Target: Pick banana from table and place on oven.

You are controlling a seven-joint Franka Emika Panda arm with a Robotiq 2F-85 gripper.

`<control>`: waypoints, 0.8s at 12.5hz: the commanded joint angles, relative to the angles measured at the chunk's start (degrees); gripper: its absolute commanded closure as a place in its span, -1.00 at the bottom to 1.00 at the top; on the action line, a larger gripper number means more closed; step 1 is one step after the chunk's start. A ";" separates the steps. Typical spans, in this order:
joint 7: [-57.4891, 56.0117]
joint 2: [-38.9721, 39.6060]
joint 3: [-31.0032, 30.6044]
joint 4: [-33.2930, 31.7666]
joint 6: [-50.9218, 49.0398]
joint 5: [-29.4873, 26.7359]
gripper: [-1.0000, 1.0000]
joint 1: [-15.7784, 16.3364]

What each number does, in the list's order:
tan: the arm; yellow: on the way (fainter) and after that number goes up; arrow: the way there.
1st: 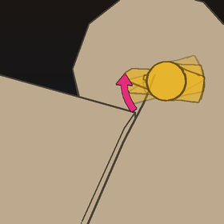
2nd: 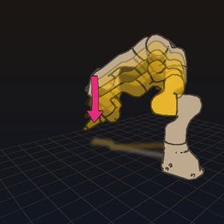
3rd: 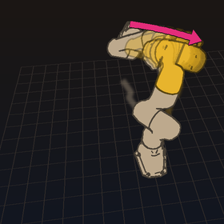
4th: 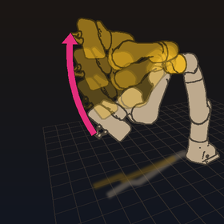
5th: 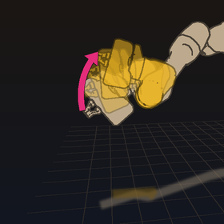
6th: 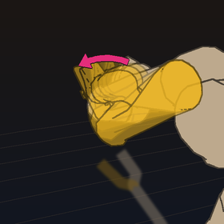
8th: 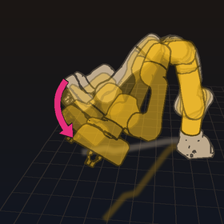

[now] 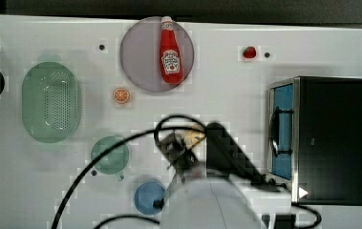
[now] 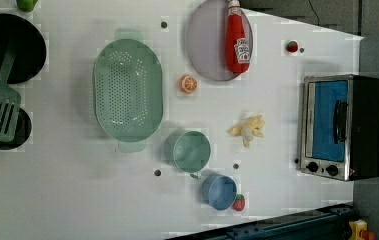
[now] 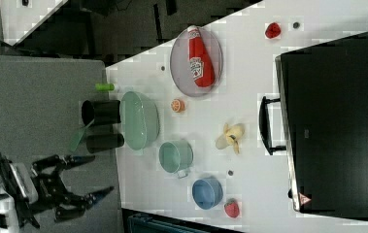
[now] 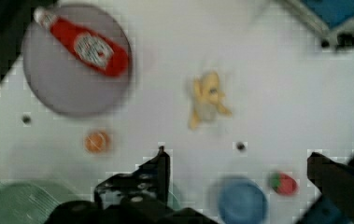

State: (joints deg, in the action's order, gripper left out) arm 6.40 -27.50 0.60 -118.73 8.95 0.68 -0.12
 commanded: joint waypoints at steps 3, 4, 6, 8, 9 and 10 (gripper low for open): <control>2.83 9.31 1.41 -11.17 11.66 -1.04 -1.00 -0.48; 2.82 11.21 1.46 -13.42 16.44 -1.04 -1.00 -0.50; 2.82 15.88 1.53 -17.20 25.66 -1.04 -1.00 -0.53; 2.82 21.47 1.55 -19.66 32.88 -1.04 -1.00 -0.56; 2.83 24.39 1.55 -20.39 35.91 -1.04 -1.00 -0.56; 2.82 27.36 1.57 -20.96 38.77 -1.04 -1.00 -0.58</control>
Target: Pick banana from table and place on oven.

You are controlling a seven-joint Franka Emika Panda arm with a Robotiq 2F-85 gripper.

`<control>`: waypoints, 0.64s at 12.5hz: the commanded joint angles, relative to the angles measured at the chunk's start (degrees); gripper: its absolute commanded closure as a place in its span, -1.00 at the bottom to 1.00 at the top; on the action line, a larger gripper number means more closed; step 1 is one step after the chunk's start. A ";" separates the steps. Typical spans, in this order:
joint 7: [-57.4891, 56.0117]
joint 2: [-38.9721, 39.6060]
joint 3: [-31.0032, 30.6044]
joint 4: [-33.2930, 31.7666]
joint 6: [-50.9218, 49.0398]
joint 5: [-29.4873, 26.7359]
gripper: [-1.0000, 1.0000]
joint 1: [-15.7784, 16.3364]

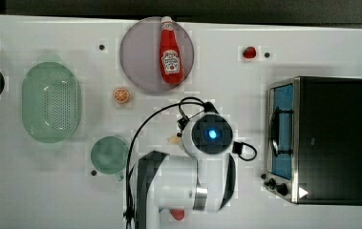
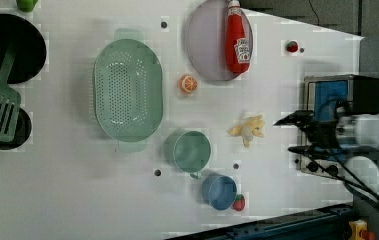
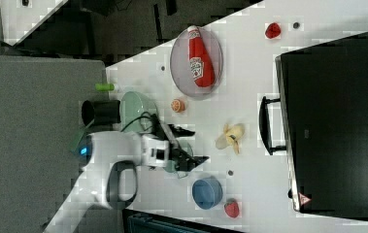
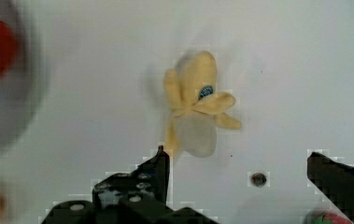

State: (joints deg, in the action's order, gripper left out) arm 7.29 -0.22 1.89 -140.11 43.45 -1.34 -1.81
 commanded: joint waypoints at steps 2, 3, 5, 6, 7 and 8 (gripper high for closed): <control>1.93 5.85 0.28 -0.33 9.24 0.95 -1.00 1.12; 1.93 8.60 0.26 -0.51 11.67 0.95 -1.00 1.12; 1.93 13.84 0.20 -0.56 16.49 0.94 -1.00 1.13; 1.99 15.98 0.19 -0.59 18.92 0.91 -1.00 1.13; 2.00 17.64 0.15 -0.56 21.25 0.88 -1.00 1.15; 2.02 18.77 0.13 -0.70 22.69 0.84 -0.92 1.15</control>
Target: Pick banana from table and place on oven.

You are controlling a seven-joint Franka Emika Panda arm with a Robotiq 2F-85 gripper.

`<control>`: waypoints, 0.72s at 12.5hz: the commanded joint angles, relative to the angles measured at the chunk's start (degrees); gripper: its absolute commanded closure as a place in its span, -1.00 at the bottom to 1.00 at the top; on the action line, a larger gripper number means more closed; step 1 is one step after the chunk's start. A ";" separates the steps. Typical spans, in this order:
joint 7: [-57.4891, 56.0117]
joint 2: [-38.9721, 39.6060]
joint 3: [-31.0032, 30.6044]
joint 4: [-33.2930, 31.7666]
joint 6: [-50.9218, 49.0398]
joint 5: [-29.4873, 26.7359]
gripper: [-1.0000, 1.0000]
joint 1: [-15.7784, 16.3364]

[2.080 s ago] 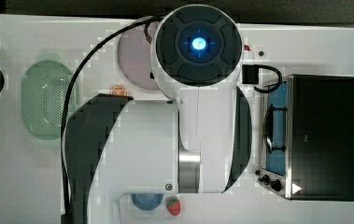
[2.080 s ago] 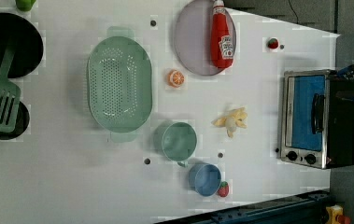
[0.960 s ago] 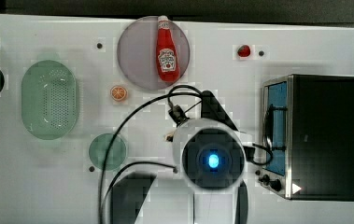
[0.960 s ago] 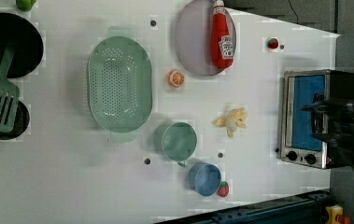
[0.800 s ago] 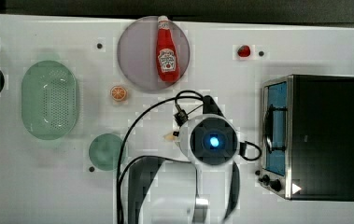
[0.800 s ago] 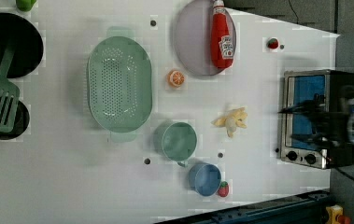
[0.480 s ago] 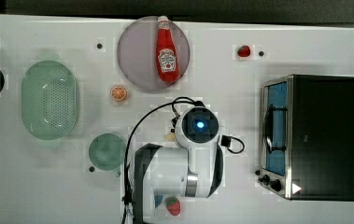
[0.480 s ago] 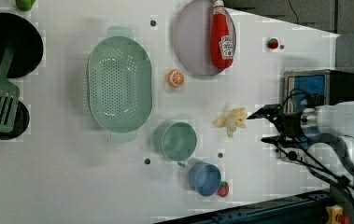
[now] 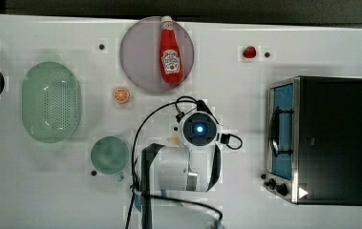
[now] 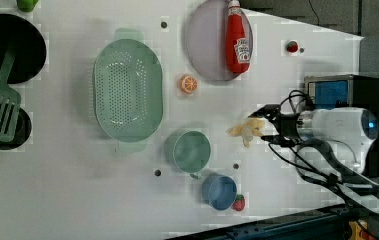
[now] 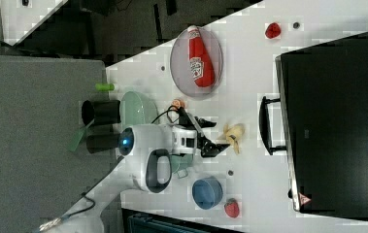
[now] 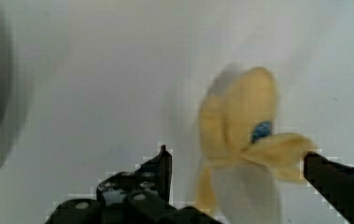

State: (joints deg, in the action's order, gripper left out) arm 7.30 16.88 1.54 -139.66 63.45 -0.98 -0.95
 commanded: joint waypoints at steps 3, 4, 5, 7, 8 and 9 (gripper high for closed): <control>2.02 2.19 0.40 -1.93 3.90 0.45 -0.18 0.28; 2.02 2.12 0.22 -1.86 4.08 0.45 0.06 0.33; 2.02 2.04 0.04 -1.82 4.10 0.45 0.27 0.36; 2.02 1.94 -0.19 -1.81 4.12 0.45 0.57 0.36; 2.01 1.56 -0.36 -1.73 4.11 0.45 0.56 0.36; 2.01 0.29 -0.50 -1.60 4.09 0.45 0.57 0.36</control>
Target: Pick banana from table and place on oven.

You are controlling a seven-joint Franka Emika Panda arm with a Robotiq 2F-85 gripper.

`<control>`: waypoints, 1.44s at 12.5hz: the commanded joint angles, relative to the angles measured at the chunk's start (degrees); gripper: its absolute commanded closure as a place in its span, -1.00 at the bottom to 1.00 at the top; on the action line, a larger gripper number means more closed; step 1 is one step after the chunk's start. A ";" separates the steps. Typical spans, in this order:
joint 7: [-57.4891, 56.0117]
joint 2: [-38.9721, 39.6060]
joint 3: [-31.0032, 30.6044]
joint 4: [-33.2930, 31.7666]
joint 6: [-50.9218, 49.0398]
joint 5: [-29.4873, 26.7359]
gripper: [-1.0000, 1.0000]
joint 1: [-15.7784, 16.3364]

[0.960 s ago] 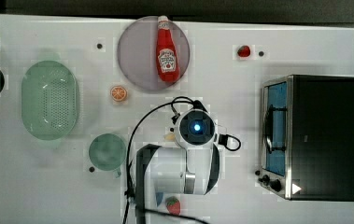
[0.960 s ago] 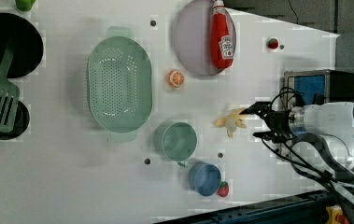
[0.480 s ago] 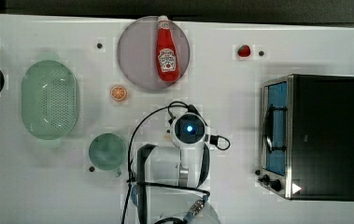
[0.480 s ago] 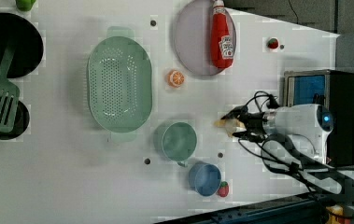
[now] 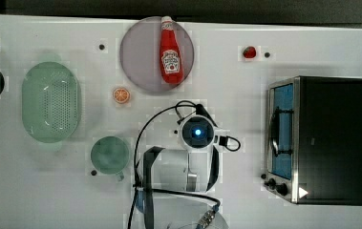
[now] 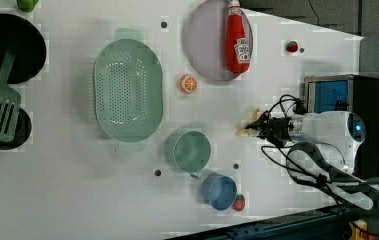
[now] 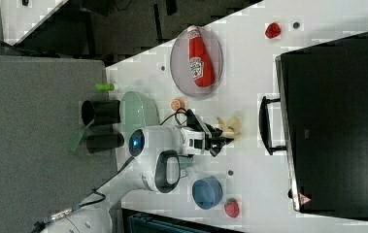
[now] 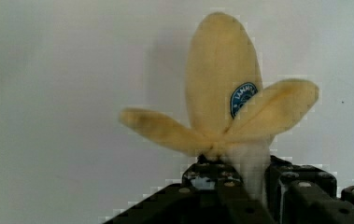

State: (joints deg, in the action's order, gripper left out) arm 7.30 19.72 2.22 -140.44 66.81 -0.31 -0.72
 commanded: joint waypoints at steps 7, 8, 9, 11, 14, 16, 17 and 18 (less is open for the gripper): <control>1.92 -23.84 -1.52 8.14 -26.51 -0.21 0.57 0.18; 1.92 -25.78 -1.41 11.47 -33.00 -0.21 0.57 0.12; 1.92 -27.22 -1.06 14.94 -38.68 -0.21 0.56 0.05; 1.92 -28.87 0.47 21.88 -47.23 -0.18 0.57 -0.19; 1.13 -29.05 4.82 29.41 -52.85 -0.07 0.57 -1.09; -2.11 -28.68 8.91 30.74 -53.05 0.14 0.57 -1.83; -5.39 -28.18 11.31 30.74 -53.04 0.20 0.56 -2.18; -9.52 -27.30 13.85 30.75 -52.82 0.22 0.57 -2.44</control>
State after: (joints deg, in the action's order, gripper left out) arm 2.97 -10.48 14.07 -109.11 14.86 -0.11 0.27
